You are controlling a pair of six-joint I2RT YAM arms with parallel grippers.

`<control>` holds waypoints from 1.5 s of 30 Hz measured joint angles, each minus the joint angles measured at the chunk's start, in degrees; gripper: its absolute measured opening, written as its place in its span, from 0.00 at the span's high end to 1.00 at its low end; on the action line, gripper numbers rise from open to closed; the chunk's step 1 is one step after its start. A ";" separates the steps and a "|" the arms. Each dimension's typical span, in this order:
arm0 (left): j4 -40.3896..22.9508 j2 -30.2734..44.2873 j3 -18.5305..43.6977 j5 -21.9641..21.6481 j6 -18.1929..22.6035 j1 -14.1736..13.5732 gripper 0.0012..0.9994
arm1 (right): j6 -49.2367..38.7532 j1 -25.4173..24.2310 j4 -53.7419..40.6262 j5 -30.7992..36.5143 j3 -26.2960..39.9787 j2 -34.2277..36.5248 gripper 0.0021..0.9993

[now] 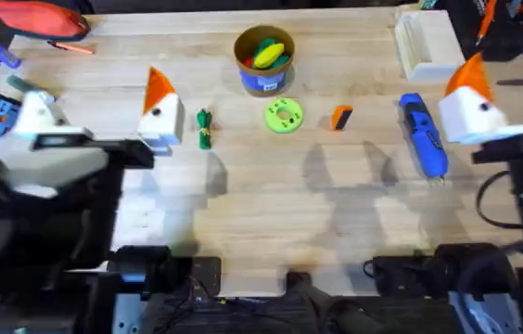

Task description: Pick up the gripper from the table and insert it into the empty holder that is missing its gripper. Then pick up a screw, insert it into the mounting hole, and use the screwdriver to tighten it. Finally, clean up the table by picking up the vegetable and placing it into the bucket.

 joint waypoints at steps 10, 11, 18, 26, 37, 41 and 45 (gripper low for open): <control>-15.89 23.25 23.48 -1.54 2.20 0.00 0.01 | 0.00 0.00 -17.75 -0.20 19.63 16.12 0.01; -18.19 25.69 25.53 -1.55 2.31 0.00 0.01 | 0.00 0.00 -20.03 -0.20 21.71 18.38 0.01; -33.63 43.99 38.80 -1.60 2.43 0.00 0.01 | 0.00 0.00 -36.69 -0.20 35.11 34.91 0.01; -43.46 57.31 47.08 -1.66 2.60 0.00 0.01 | 0.00 0.04 -53.48 -0.20 46.99 49.88 0.01; -48.35 63.11 48.05 -1.57 2.60 0.00 0.01 | 0.00 0.04 -56.94 -0.20 50.83 55.38 0.01; -48.35 63.11 48.05 -1.55 2.60 0.00 0.01 | 0.00 0.04 -57.04 -0.20 50.85 55.38 0.01; -48.35 63.11 48.05 -1.11 2.46 0.00 0.01 | 0.00 0.04 -58.44 -0.20 50.87 55.38 0.01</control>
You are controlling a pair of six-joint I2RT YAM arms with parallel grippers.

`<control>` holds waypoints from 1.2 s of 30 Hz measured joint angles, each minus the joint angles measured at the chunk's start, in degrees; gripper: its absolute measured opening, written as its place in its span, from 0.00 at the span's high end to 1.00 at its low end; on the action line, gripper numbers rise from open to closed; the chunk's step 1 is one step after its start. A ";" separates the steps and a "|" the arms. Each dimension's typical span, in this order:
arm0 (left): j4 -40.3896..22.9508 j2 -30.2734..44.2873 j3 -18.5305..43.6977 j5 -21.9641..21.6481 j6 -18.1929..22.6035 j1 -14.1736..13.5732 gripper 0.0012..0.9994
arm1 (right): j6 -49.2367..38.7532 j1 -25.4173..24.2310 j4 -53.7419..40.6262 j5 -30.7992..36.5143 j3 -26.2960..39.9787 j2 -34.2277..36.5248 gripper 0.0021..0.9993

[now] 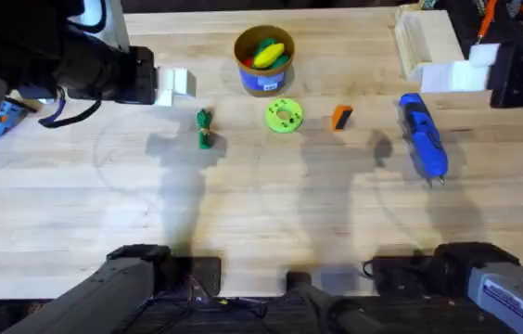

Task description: Pick up the gripper from the table and insert it into the empty holder that is missing its gripper. Then pick up a screw, insert it into the mounting hole, and use the screwdriver to tighten it. Finally, clean up the table by picking up the vegetable and placing it into the bucket.

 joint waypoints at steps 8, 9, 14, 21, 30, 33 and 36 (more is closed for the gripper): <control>-6.19 4.58 2.49 1.42 -4.93 -1.00 0.01 | 0.00 0.00 0.10 0.00 0.02 -0.02 0.01; -7.04 5.76 3.07 1.54 -5.72 -1.43 0.01 | 0.00 0.00 0.23 0.00 0.02 0.00 0.00; -7.84 11.68 4.66 3.21 -8.70 -3.43 0.01 | 0.00 0.00 0.28 0.00 0.02 0.00 0.01; -5.90 22.68 4.70 5.80 -9.85 -4.13 0.01 | 0.00 0.00 0.28 0.00 0.02 -0.02 0.01; -1.85 31.94 4.70 5.55 -9.84 -4.13 0.01 | 0.00 0.00 0.28 0.00 0.02 -0.02 0.01; -1.41 33.64 4.70 5.20 -9.80 -4.13 0.01 | 0.00 0.00 0.28 0.00 0.02 -0.02 0.01; -1.25 35.57 4.70 4.74 -9.79 -4.13 0.01 | 0.00 0.00 0.28 0.00 0.02 -0.02 0.01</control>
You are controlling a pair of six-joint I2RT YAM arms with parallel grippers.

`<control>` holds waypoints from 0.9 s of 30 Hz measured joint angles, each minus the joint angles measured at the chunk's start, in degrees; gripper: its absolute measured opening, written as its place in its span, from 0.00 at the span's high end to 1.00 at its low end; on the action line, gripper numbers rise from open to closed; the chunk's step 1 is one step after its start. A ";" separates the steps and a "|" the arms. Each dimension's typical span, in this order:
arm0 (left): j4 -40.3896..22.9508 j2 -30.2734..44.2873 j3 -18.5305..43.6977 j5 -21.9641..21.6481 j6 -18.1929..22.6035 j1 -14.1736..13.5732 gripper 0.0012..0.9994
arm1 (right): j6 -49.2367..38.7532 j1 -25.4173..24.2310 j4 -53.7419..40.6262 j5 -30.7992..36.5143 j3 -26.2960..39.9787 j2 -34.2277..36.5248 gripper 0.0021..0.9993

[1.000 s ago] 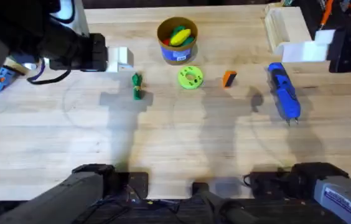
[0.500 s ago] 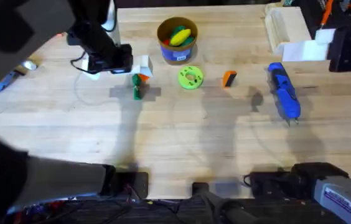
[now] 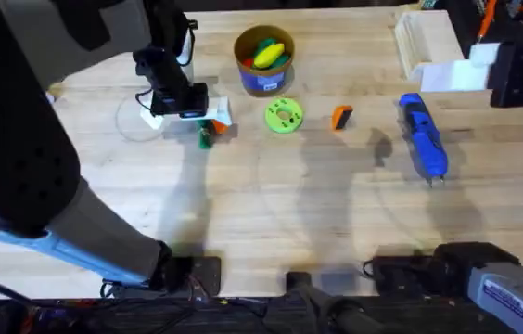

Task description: Pick up the gripper from the table and insert it into the empty holder that is missing its gripper. Then pick up a screw, insert it into the mounting hole, and use the screwdriver to tighten it. Finally, clean up the table by picking up the vegetable and placing it into the bucket.

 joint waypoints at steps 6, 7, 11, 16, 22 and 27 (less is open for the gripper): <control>1.47 1.62 0.00 -0.47 0.00 0.00 0.00 | 0.00 0.00 0.00 0.00 0.00 0.00 0.00; 1.62 1.91 0.00 -0.48 0.00 0.00 0.00 | 0.00 0.00 0.00 0.00 0.00 0.00 0.01; 2.00 2.72 0.00 -0.66 0.00 0.00 0.03 | 0.00 0.00 0.00 0.00 0.00 0.02 0.01; 2.70 2.74 0.00 -1.09 0.00 0.00 0.05 | 0.00 0.00 0.00 0.00 0.00 0.01 0.01; 3.29 2.74 0.00 -2.19 0.00 0.00 0.12 | 0.00 0.00 0.00 0.00 0.00 0.01 0.01; 3.29 2.74 0.00 -2.38 0.00 0.00 0.38 | 0.00 0.00 0.00 0.00 0.00 0.00 0.01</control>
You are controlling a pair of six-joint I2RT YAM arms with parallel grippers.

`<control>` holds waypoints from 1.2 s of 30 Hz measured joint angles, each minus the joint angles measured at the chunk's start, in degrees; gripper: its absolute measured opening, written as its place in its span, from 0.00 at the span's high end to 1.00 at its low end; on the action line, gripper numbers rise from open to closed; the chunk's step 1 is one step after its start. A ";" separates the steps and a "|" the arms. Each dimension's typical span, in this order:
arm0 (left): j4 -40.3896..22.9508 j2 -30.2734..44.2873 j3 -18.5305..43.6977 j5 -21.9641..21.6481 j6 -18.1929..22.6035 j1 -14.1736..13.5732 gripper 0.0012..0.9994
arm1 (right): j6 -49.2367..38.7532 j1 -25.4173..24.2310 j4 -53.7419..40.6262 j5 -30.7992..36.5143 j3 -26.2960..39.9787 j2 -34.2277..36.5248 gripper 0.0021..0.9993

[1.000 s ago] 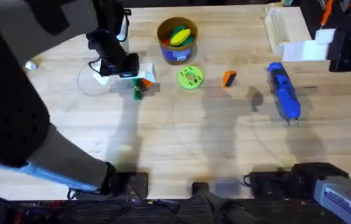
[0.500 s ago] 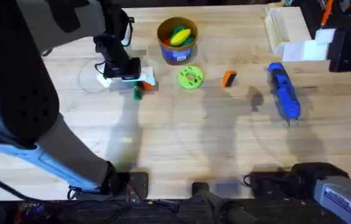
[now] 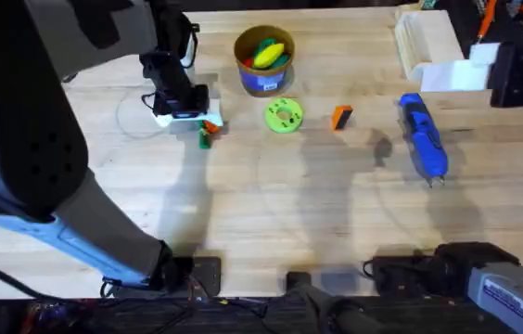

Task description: Pick up the gripper from the table and insert it into the empty holder that is missing its gripper. Then pick up a screw, insert it into the mounting hole, and use the screwdriver to tighten it. Finally, clean up the table by picking up the vegetable and placing it into the bucket.

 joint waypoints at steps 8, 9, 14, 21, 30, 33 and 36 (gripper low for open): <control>-0.04 0.00 0.00 -0.20 0.20 0.00 0.99 | 0.00 0.00 0.00 0.00 0.00 0.00 0.01; -0.04 0.00 0.00 -0.20 0.20 0.00 0.99 | 0.00 0.00 0.00 0.00 0.00 0.02 0.01; 0.00 0.00 0.00 -0.20 0.20 0.00 0.99 | 0.00 0.00 0.00 0.00 0.00 0.00 0.01; 0.84 0.00 0.00 -0.20 0.20 0.00 0.99 | 0.00 0.00 0.00 0.00 0.00 0.02 0.01; 0.56 -2.50 0.00 -0.20 0.22 0.00 0.99 | 0.00 0.00 0.00 0.00 0.00 0.00 0.01; -0.86 -6.65 0.80 -0.20 0.20 0.00 0.99 | 0.00 0.00 0.00 0.00 0.00 0.00 0.01; -2.55 -11.97 2.67 -0.21 0.31 0.00 0.99 | 0.00 0.00 0.00 0.00 0.00 0.00 0.01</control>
